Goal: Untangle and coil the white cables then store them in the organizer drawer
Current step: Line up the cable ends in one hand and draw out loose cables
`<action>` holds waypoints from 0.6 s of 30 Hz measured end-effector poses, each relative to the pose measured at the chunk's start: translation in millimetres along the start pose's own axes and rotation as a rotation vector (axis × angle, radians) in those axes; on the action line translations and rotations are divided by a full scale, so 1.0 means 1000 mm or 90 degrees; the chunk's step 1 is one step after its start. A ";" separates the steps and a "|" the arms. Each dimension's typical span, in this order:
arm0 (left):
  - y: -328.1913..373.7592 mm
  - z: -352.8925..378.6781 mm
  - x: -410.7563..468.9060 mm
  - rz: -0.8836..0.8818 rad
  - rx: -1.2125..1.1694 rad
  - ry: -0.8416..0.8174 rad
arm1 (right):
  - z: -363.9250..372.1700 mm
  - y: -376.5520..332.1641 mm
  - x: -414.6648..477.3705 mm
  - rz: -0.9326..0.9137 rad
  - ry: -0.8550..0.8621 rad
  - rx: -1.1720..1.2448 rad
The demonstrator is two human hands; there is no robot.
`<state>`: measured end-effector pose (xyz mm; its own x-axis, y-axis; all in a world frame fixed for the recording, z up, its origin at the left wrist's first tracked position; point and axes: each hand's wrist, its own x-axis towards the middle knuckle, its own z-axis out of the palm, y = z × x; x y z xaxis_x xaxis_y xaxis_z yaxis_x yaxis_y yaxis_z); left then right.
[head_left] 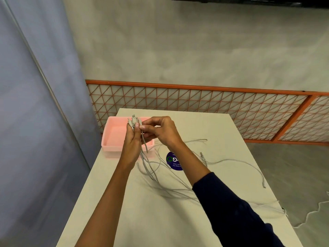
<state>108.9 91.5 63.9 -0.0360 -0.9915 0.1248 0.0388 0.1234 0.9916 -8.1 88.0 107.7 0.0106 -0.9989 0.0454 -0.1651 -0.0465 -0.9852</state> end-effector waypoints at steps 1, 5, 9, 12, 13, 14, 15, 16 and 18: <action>0.000 -0.001 -0.001 -0.001 -0.008 0.001 | 0.002 0.000 -0.001 0.003 -0.001 0.004; 0.002 0.000 -0.002 -0.001 -0.008 0.001 | 0.004 -0.002 -0.003 0.007 0.008 0.006; 0.005 0.000 -0.003 0.022 -0.030 0.029 | -0.002 0.004 0.000 -0.042 0.037 -0.037; 0.008 -0.004 -0.004 0.015 -0.084 0.052 | -0.014 0.033 0.002 -0.054 0.022 -0.207; 0.009 -0.006 -0.004 0.010 -0.104 0.056 | -0.015 0.049 0.001 -0.046 -0.050 -0.282; 0.010 -0.008 -0.003 0.006 -0.123 0.057 | -0.013 0.066 -0.001 -0.043 -0.131 -0.351; 0.011 -0.009 -0.003 0.003 -0.138 0.057 | -0.007 0.084 -0.004 -0.042 -0.199 -0.407; 0.014 -0.010 -0.004 0.004 -0.151 0.057 | 0.000 0.101 -0.007 -0.035 -0.240 -0.452; 0.021 -0.012 -0.004 0.016 -0.169 0.058 | 0.011 0.128 -0.014 0.012 -0.223 -0.514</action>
<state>121.6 97.8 83.8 0.0582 -0.9893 0.1337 0.2990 0.1450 0.9432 -19.0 96.3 -20.9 0.2813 -0.9472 -0.1536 -0.8134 -0.1505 -0.5619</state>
